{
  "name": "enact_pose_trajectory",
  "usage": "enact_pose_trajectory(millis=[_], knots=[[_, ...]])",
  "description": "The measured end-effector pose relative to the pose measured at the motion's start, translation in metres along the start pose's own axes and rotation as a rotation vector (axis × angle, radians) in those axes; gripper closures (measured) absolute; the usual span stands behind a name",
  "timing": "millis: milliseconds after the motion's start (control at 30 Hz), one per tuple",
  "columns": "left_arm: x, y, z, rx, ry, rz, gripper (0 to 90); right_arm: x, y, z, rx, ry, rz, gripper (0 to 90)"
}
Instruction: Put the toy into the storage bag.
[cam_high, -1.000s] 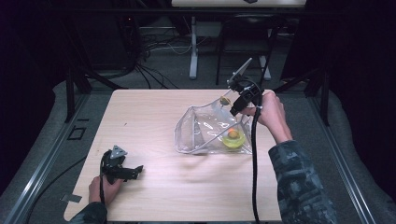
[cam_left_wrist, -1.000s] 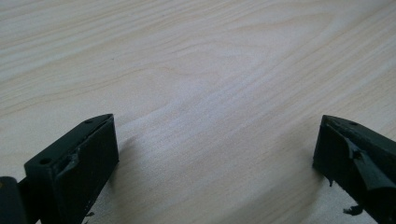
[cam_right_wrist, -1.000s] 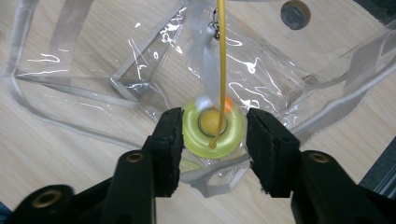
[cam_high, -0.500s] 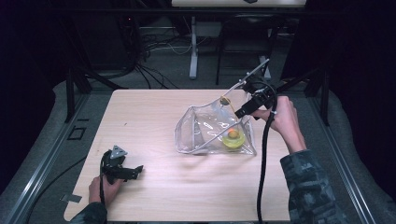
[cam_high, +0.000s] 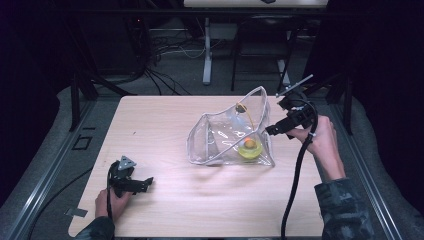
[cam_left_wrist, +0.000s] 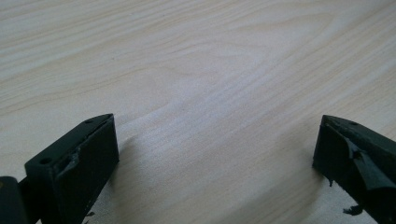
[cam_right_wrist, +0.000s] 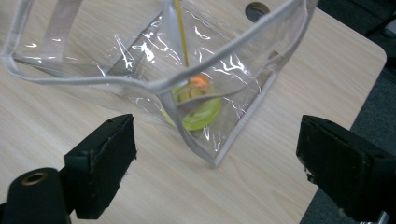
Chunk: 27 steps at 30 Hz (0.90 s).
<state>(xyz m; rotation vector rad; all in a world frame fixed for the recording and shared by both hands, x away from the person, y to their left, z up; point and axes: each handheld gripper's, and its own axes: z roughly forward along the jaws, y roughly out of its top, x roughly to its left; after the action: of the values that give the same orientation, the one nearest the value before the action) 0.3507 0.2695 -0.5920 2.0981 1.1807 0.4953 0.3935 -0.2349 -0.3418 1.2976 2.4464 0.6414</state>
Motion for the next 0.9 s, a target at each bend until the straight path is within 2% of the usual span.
enact_pose_trajectory(millis=[433, 667, 833, 900], knots=[[0.0, 0.0, 0.0, 0.0, -0.002, -0.004, 0.1, -0.018, -0.052, 0.013, 0.018, -0.011, 0.045, 7.5], [0.0, 0.0, 0.0, 0.0, 0.001, -0.001, 0.1, -0.024, -0.081, 0.035, 0.054, -0.039, 0.069, 4.9], [0.0, 0.0, 0.0, 0.0, 0.002, -0.001, 0.1, -0.025, -0.105, 0.057, 0.085, 0.001, 0.101, 3.1], [0.0, 0.0, 0.0, 0.001, 0.002, -0.004, 0.1, -0.026, -0.116, 0.065, 0.095, -0.007, 0.106, 2.7]])
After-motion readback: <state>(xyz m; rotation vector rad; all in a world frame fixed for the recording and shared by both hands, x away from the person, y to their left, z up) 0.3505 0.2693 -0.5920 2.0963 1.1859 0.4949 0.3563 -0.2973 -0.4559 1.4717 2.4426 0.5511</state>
